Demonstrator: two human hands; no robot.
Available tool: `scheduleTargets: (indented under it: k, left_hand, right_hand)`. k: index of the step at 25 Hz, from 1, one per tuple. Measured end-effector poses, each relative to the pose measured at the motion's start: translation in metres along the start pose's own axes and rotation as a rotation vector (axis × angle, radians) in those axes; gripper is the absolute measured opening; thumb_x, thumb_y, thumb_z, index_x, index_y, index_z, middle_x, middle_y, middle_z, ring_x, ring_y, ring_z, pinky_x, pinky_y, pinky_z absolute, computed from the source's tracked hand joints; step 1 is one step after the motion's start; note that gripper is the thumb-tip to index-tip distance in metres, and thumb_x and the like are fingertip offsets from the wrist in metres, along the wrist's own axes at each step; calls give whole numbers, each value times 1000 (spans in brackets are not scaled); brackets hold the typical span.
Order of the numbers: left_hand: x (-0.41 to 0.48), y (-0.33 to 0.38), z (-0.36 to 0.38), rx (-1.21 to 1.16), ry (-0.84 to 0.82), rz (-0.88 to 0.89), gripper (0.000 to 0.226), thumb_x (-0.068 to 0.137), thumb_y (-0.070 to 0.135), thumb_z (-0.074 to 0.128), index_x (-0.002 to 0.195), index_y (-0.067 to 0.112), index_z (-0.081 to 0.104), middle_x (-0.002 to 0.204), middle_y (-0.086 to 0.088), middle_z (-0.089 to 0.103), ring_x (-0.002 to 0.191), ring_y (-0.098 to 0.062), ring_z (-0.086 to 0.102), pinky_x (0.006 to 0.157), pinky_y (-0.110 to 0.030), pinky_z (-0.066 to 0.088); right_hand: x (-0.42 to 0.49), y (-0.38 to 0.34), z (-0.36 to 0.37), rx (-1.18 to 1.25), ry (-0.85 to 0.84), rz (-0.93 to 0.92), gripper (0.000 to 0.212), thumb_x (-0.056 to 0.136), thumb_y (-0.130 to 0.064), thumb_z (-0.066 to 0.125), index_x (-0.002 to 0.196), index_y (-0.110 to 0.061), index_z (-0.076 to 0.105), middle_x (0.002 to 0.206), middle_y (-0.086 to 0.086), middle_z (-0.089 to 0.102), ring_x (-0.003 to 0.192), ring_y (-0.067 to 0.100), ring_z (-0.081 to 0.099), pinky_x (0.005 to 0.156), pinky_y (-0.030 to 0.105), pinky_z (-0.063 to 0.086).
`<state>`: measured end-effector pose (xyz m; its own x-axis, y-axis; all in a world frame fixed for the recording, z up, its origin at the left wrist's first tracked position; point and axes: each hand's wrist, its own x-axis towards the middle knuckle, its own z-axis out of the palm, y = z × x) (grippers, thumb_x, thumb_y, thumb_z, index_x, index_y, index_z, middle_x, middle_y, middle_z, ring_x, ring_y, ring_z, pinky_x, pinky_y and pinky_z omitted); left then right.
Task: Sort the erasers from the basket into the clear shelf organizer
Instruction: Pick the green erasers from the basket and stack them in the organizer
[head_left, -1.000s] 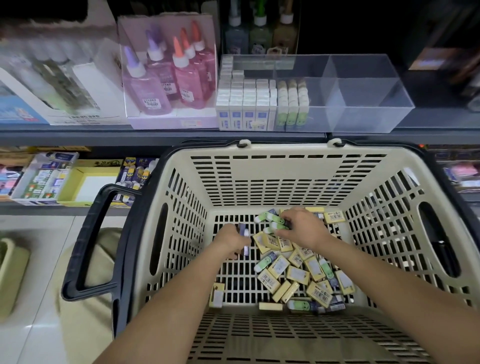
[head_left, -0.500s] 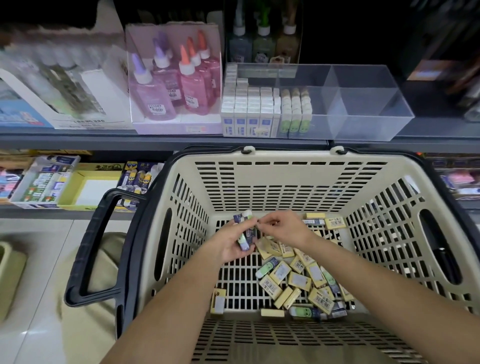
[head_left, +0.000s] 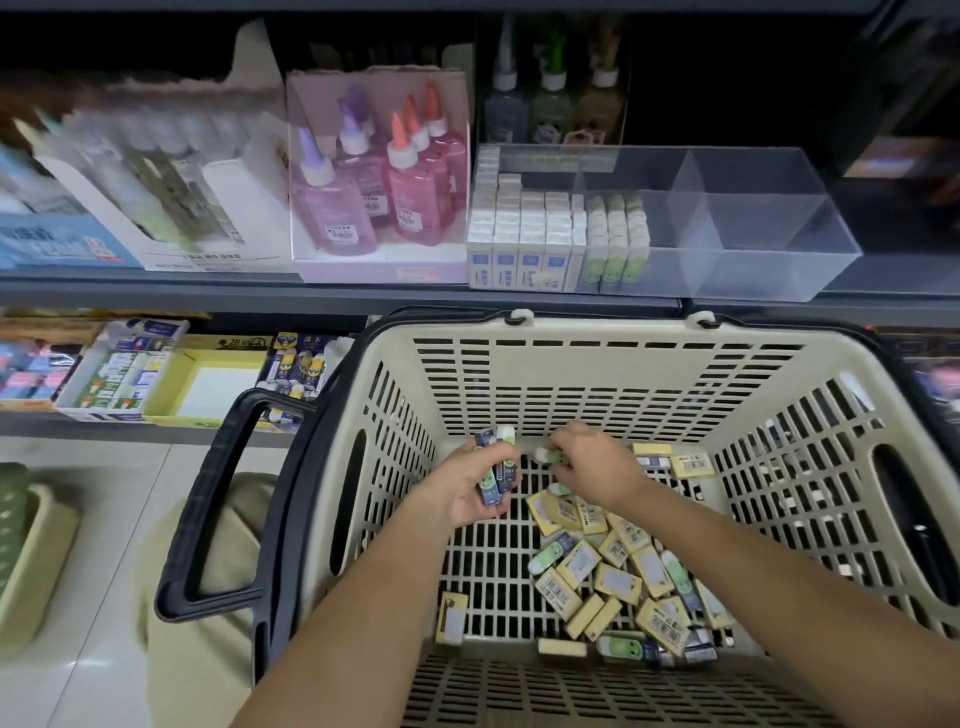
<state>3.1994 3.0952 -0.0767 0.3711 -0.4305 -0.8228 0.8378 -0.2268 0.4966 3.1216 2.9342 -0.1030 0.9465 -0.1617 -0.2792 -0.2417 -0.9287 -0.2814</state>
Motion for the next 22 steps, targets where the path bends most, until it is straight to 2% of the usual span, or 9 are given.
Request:
scheduleTargets:
  k: [2, 5, 9, 12, 17, 20, 22]
  left_hand:
    - [-6, 10, 5, 31, -50, 15, 25, 78, 7, 70, 95, 17, 55, 79, -5, 62, 69, -15, 60, 56, -26, 45]
    - [-21, 24, 20, 78, -137, 64, 27, 74, 5, 74, 88, 17, 56, 76, -4, 62, 69, -15, 59, 49, -24, 44]
    - [-51, 42, 39, 189, -252, 209, 32, 67, 8, 77, 89, 19, 57, 72, 0, 67, 72, -18, 64, 46, -22, 43]
    - [-74, 61, 53, 233, -288, 348, 34, 61, 10, 77, 88, 16, 58, 66, 1, 67, 63, -16, 62, 43, -21, 42]
    - [-95, 101, 78, 131, -255, 569, 40, 60, 11, 76, 94, 15, 55, 62, 2, 65, 59, -16, 58, 39, -19, 40]
    - [-97, 119, 87, 115, -216, 659, 30, 71, 8, 74, 93, 15, 54, 62, 3, 64, 64, -17, 56, 39, -19, 40]
    - [-95, 127, 90, 122, -207, 694, 26, 76, 8, 72, 92, 16, 53, 60, 4, 63, 60, -15, 57, 39, -20, 39]
  right_hand:
    - [-12, 5, -19, 237, 78, 11, 18, 86, -16, 57, 103, -20, 53, 93, 0, 58, 84, 18, 57, 75, 32, 50]
    - [-35, 7, -55, 416, 131, -9, 27, 85, -17, 64, 108, -26, 54, 80, -6, 57, 69, 7, 57, 63, 12, 44]
    - [-56, 1, -101, 534, 186, -12, 13, 77, -20, 74, 81, -22, 62, 71, -10, 61, 61, -3, 56, 61, 13, 46]
    - [-63, -3, -142, 527, 289, 2, 12, 78, -20, 74, 81, -24, 63, 73, -10, 63, 72, 7, 61, 70, 17, 49]
    - [-54, 7, -214, 539, 605, 22, 13, 79, -21, 73, 81, -29, 64, 77, -7, 65, 75, 15, 63, 76, 25, 50]
    - [-37, 20, -246, 370, 762, 44, 6, 81, -21, 69, 85, -25, 66, 76, -8, 64, 75, 15, 64, 76, 24, 47]
    - [-24, 28, -252, 144, 737, 78, 4, 83, -26, 65, 87, -25, 66, 77, -8, 65, 80, 16, 63, 72, 26, 48]
